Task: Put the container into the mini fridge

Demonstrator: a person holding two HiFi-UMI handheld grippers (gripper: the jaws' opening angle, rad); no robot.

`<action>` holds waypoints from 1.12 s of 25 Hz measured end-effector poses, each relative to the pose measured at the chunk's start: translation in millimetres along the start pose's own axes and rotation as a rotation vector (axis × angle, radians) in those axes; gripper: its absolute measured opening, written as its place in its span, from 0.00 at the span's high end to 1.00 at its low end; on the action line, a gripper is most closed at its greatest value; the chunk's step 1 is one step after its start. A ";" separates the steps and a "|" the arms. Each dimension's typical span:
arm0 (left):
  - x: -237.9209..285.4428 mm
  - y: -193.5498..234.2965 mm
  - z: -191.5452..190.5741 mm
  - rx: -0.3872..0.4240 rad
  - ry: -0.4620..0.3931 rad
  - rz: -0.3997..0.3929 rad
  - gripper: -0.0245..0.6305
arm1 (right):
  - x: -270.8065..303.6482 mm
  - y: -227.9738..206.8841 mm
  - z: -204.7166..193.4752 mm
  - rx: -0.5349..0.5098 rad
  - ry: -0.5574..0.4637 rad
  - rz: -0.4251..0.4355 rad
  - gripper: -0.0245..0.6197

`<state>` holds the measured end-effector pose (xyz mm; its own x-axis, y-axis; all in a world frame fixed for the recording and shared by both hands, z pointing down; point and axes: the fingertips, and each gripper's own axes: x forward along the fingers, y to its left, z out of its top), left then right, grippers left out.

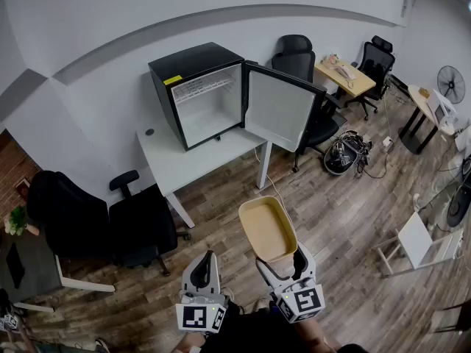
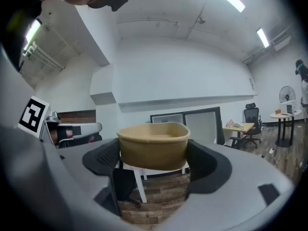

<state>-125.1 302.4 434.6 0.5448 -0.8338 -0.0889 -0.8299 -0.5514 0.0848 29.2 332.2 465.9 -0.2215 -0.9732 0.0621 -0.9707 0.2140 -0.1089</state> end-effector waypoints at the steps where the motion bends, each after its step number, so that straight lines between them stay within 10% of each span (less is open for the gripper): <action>1: -0.2 -0.3 -0.9 -0.001 0.000 0.000 0.95 | -0.1 0.0 -1.2 -0.001 0.004 -0.001 0.27; 28: 34.5 75.3 -3.7 -0.029 0.011 -0.049 0.95 | 77.3 29.2 1.7 0.026 -0.006 -0.037 0.27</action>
<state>-168.4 232.0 441.7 0.5865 -0.8057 -0.0832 -0.7982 -0.5923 0.1094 -16.1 263.1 465.8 -0.1853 -0.9808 0.0606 -0.9755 0.1761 -0.1319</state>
